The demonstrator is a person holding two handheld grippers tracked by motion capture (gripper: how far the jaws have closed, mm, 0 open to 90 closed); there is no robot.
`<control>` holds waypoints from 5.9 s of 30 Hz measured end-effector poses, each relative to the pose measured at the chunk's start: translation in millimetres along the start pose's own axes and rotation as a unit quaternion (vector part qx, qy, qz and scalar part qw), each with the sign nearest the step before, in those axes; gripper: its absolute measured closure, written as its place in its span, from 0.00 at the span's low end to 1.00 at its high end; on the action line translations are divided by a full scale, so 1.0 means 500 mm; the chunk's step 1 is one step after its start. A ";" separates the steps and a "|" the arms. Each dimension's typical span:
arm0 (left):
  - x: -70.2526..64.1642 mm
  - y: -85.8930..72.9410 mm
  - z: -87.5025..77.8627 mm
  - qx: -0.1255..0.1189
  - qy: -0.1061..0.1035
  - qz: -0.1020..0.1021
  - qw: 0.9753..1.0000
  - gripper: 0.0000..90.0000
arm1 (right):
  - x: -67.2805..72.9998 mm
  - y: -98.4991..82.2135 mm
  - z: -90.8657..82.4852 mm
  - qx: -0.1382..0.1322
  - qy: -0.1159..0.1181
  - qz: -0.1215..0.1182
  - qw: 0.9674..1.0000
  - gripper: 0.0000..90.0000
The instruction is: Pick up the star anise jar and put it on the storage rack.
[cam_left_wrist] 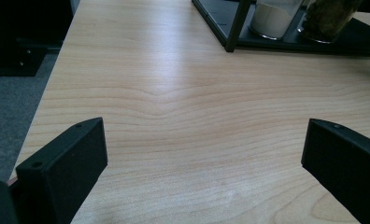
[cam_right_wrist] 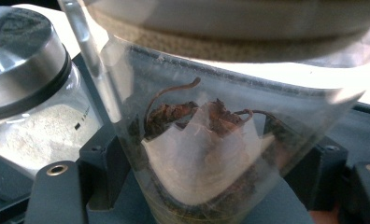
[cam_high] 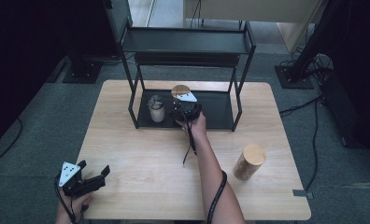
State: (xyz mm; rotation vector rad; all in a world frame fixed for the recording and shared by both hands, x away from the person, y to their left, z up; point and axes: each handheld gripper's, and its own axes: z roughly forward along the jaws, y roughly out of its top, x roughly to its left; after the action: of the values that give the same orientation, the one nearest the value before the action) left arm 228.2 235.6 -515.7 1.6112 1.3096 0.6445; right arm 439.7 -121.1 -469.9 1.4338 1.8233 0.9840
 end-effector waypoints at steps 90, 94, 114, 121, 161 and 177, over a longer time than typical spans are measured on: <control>-0.003 0.001 0.002 0.004 0.000 0.008 1.000 0.01 | -0.014 -0.189 -0.117 -0.008 0.012 0.022 1.000 0.00; -0.003 0.001 0.002 0.004 -0.001 0.008 1.000 0.01 | -0.010 -0.195 -0.125 -0.010 0.012 0.019 1.000 0.00; -0.002 0.001 0.002 0.004 -0.001 0.007 1.000 0.01 | 0.002 -0.228 -0.175 -0.018 0.014 0.005 1.000 0.00; -0.002 0.001 0.002 0.004 -0.001 0.007 1.000 0.01 | 0.006 -0.240 -0.195 -0.022 0.016 0.006 1.000 0.00; -0.002 0.001 0.002 0.006 0.003 0.006 1.000 0.01 | 0.028 -0.314 -0.308 -0.028 0.015 -0.017 0.999 0.00; -0.003 0.001 0.003 0.006 0.002 0.007 1.000 0.01 | 0.031 -0.337 -0.344 -0.035 0.007 -0.018 0.999 0.01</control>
State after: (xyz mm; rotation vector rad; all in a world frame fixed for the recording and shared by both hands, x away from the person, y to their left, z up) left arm 229.0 233.8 -515.7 1.6301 1.3085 0.6497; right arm 207.0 -160.3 -520.2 1.3511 1.8011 1.0326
